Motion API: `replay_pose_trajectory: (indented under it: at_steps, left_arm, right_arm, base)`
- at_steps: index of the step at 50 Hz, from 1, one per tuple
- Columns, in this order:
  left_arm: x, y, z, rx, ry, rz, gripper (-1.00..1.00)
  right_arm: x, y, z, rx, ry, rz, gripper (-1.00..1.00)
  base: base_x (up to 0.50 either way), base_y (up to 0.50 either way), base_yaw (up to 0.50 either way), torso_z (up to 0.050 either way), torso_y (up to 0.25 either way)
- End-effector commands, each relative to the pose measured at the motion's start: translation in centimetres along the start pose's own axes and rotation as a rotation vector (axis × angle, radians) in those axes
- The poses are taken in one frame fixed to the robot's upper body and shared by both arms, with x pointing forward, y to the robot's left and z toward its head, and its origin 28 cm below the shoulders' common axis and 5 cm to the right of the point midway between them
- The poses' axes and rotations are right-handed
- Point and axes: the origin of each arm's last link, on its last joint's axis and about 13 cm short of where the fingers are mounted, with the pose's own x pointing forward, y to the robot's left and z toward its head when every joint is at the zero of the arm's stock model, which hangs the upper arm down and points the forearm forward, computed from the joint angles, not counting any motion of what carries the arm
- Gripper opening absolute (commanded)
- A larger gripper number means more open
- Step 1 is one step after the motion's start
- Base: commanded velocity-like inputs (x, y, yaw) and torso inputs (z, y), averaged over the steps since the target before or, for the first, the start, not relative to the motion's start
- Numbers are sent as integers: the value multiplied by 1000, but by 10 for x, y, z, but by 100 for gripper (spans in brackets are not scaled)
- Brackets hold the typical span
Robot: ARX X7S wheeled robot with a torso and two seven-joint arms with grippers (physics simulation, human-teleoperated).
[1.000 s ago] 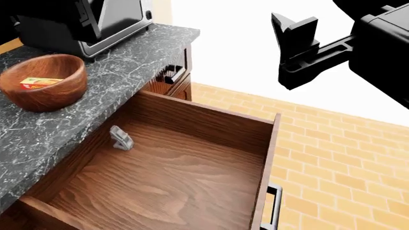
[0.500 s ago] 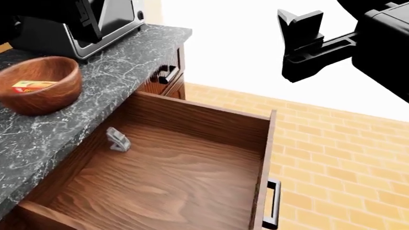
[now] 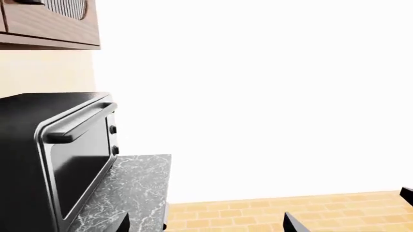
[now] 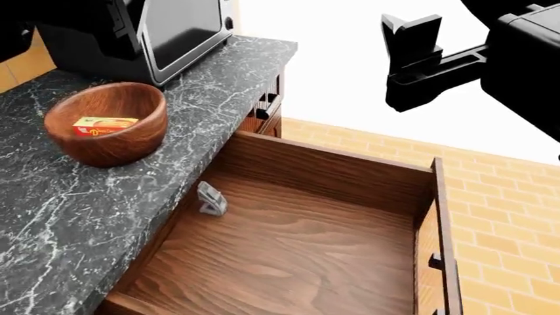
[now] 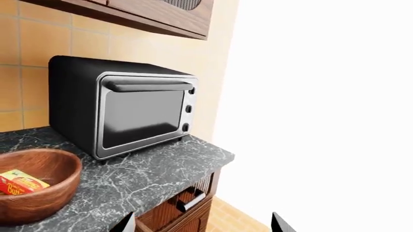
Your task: Place the bar in the bowl and close the drawer.
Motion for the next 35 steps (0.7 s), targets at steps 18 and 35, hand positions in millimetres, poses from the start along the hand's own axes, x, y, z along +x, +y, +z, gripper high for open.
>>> replay_pose_trajectory:
  at_steps: [18, 35]
  left_arm:
    - [2, 0, -2, 4, 8, 3, 100]
    - [2, 0, -1, 5, 7, 3, 100]
  right_arm:
    - [-4, 4, -3, -22, 10, 28, 100]
    - [-4, 5, -3, -26, 19, 35, 100]
  base:
    - [-2, 6, -200, 0, 0]
    - [-6, 28, -500, 0, 0]
